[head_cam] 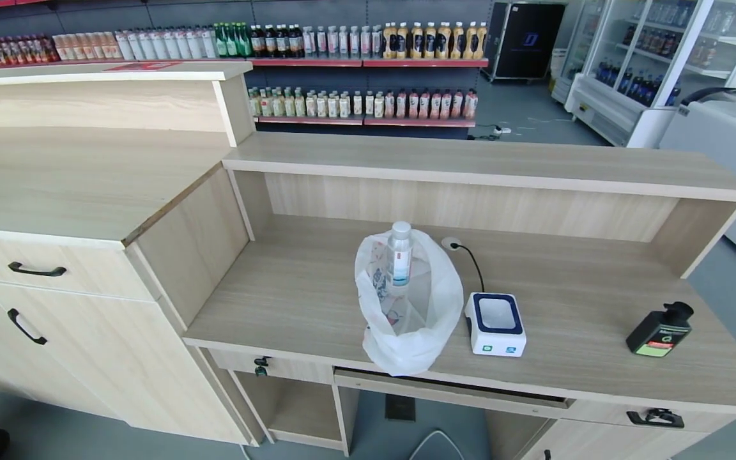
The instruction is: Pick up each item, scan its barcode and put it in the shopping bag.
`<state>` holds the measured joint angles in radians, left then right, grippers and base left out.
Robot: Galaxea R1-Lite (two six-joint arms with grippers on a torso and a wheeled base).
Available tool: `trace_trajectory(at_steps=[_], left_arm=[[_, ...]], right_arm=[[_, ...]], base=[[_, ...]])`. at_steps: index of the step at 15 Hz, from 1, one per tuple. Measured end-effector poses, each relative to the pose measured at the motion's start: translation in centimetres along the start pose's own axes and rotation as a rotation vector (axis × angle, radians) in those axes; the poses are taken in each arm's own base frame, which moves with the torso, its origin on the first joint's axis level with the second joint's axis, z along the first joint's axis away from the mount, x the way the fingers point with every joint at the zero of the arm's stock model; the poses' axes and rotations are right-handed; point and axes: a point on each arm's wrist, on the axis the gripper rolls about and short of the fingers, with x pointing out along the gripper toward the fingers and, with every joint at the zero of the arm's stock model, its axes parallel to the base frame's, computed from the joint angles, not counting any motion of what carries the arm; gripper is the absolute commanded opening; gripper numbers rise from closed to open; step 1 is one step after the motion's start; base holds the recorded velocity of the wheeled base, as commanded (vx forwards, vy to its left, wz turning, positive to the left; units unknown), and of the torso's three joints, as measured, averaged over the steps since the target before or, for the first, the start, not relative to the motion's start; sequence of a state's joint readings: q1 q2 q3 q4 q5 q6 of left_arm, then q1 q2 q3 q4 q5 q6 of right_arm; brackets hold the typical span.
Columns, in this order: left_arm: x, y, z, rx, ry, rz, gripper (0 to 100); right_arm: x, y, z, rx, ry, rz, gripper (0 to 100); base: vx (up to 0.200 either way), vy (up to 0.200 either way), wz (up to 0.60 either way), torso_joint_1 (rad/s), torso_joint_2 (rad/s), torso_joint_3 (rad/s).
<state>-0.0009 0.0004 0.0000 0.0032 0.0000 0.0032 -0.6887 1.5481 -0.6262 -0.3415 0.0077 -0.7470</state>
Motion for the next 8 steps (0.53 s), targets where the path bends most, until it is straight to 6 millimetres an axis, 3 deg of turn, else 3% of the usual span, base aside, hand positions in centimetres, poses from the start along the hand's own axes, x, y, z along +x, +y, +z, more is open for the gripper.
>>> trace_trajectory(at_steps=[5, 8], left_arm=[[0.0, 0.0, 0.0, 0.0, 0.0, 0.001, 100], [0.0, 0.0, 0.0, 0.0, 0.0, 0.001, 100]], right_arm=[[2.5, -0.8, -2.0, -0.016, 0.068, 0.001, 100], [3.8, -1.4, -2.0, -0.009, 0.074, 0.009, 100]], base=[[0.0, 0.0, 0.0, 0.0, 0.0, 0.0], [0.0, 0.0, 0.0, 0.0, 0.0, 0.0]])
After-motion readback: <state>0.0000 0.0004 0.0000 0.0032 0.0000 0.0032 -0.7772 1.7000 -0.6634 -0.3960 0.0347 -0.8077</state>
